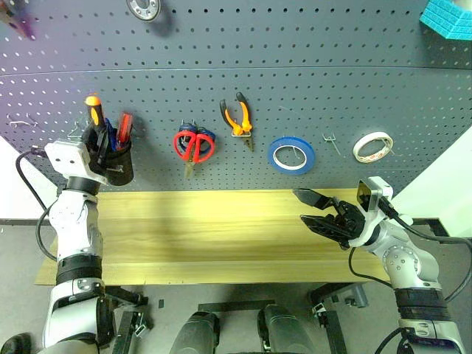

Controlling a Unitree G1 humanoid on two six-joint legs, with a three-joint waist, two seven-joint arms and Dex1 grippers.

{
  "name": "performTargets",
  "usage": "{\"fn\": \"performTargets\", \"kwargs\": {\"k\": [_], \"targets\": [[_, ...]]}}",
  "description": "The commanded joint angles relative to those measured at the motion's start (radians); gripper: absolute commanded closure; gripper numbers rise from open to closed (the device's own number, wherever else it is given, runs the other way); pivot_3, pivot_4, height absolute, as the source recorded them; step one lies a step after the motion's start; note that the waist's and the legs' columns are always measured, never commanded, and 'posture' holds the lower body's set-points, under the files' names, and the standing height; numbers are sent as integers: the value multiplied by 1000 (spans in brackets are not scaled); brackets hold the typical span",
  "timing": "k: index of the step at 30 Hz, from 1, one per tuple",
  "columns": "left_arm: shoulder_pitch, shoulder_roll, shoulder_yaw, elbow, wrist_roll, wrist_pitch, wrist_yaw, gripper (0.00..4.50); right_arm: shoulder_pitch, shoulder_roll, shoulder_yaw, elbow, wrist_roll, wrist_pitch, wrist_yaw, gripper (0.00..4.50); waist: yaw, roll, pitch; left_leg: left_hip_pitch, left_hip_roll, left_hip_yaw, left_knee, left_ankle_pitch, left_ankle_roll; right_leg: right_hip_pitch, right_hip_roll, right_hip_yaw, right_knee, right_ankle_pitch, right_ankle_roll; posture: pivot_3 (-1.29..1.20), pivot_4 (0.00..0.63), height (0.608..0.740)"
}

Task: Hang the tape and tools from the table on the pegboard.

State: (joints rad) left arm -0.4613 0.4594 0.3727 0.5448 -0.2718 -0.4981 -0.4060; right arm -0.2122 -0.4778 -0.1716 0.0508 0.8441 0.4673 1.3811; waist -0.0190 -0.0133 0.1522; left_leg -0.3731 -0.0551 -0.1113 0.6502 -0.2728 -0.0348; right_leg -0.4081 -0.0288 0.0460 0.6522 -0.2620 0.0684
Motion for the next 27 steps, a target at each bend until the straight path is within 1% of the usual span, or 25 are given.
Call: {"fn": "performTargets", "kwargs": {"k": [1, 3, 5, 6, 8, 14, 15, 16, 20, 27], "targets": [[15, 1, 19, -41, -7, -5, 30, 3855, -14, -5, -17, -21, 13, -2, 3, 0, 0, 0, 0, 0, 0, 0, 0, 0, 0, 0, 0, 0, 0, 0, 0, -56, 124, 740], [12, 3, 25, -39, 1, 0, 58, 3855, -14, -4, -15, -19, 12, -2, 3, 0, 0, 0, 0, 0, 0, 0, 0, 0, 0, 0, 0, 0, 0, 0, 0, -55, 123, 740], [9, 12, 26, -27, 27, -1, 97, 3114, -15, -3, -14, -19, 10, -3, 4, 0, -1, 0, 0, 0, 0, 0, 0, 0, 0, 0, 0, 0, 0, 0, 0, -55, 123, 740], [7, 13, 23, -25, 22, 1, 92, 2877, -16, -3, -15, -18, 11, -2, 3, 0, -1, 0, 0, 0, 0, 0, 0, 0, 0, 0, 0, 0, 0, 0, 0, -55, 123, 740], [4, 16, 21, -23, 16, 4, 90, 2260, -16, -2, -15, -17, 9, -4, 3, 0, 1, 0, 0, 0, 0, 0, 0, 0, 0, 0, 0, 0, 0, 0, 0, -57, 123, 740], [3, 14, 24, -45, 8, 11, 100, 191, -17, -1, -17, -16, 9, -5, 1, 0, 2, 0, 0, 0, 0, 0, 0, 0, 0, 0, 0, 0, 0, 0, 0, -58, 122, 740], [7, 11, 21, -58, 13, 7, 105, 43, -16, 0, -16, -16, 8, -6, 1, 0, 2, 0, 0, 0, 0, 0, 0, 0, 0, 0, 0, 0, 0, 0, 0, -58, 121, 740], [10, 7, 20, -74, 15, 4, 111, 43, -15, 0, -16, -14, 8, -7, 2, 0, 2, 0, 0, 0, 0, 0, 0, 0, 0, 0, 0, 0, 0, 0, 0, -58, 121, 740], [25, -21, 4, -199, -59, 29, 62, 43, -19, 4, -17, -12, 10, -8, 3, 0, 2, 0, 0, 0, 0, 0, 0, 0, 0, 0, 0, 0, 0, 0, 0, -55, 121, 740], [35, -36, -25, -413, -59, 81, 65, 43, -27, 9, -19, -4, 15, -9, 9, 0, 2, 0, 0, 0, 0, 0, 0, 0, 0, 0, 0, 0, 0, 0, 0, -44, 114, 740]]}}
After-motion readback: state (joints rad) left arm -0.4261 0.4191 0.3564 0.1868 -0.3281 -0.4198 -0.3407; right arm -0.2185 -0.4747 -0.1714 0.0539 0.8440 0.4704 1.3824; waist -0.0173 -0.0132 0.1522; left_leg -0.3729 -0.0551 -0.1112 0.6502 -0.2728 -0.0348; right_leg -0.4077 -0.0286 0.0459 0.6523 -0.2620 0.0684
